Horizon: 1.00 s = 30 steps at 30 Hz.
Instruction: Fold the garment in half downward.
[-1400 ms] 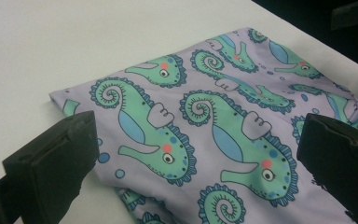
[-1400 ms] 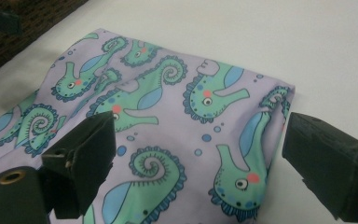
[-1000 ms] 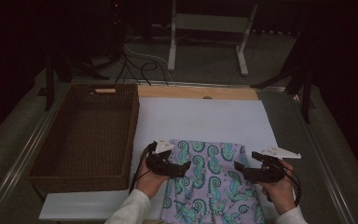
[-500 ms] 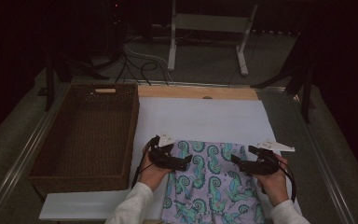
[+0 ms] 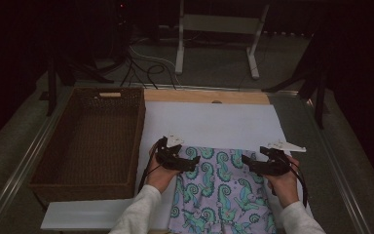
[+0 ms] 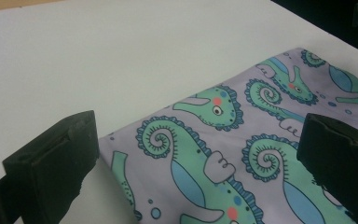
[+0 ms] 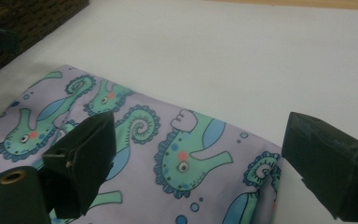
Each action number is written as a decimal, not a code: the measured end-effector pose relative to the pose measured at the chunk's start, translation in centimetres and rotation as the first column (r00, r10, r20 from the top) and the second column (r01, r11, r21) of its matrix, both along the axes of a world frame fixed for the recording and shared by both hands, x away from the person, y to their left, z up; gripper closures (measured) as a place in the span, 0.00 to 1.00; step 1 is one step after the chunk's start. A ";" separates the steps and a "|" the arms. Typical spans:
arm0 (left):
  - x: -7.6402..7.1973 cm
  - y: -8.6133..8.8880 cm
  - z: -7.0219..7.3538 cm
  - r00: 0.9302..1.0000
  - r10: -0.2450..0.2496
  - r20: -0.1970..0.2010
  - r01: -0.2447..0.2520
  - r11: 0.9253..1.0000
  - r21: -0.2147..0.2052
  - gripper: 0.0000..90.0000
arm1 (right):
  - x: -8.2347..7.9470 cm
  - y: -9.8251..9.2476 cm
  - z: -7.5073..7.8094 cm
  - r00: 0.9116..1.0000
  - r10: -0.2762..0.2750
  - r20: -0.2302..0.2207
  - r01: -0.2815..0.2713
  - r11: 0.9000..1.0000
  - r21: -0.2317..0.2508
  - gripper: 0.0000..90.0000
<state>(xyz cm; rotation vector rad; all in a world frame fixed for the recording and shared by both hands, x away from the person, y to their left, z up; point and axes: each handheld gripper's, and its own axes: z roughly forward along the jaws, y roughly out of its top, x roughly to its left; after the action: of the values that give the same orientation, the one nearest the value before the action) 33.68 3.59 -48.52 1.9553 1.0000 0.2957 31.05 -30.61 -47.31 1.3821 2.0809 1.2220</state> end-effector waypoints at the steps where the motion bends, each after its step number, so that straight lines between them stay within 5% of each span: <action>1: 0.0 0.0 0.0 1.000 0.000 0.000 0.000 1.000 0.000 0.00 | 0.0 0.0 0.0 1.000 0.000 0.000 0.000 1.000 0.000 0.11; 18: 1.4 0.1 -0.6 0.999 0.034 -0.017 -0.034 0.999 0.014 0.00 | 1.7 -0.1 -1.2 1.000 0.003 0.021 -0.003 1.000 -0.017 0.11; 30: 2.2 0.3 -1.2 0.997 0.068 -0.033 -0.067 0.998 0.019 0.00 | 3.1 -1.1 -2.3 0.996 -0.057 -0.064 0.053 0.997 -0.059 0.17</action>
<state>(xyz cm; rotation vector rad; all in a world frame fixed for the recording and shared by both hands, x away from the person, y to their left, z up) 35.84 3.87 -49.69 1.9513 1.0904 0.3112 34.13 -31.71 -49.64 1.4618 2.0899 1.1002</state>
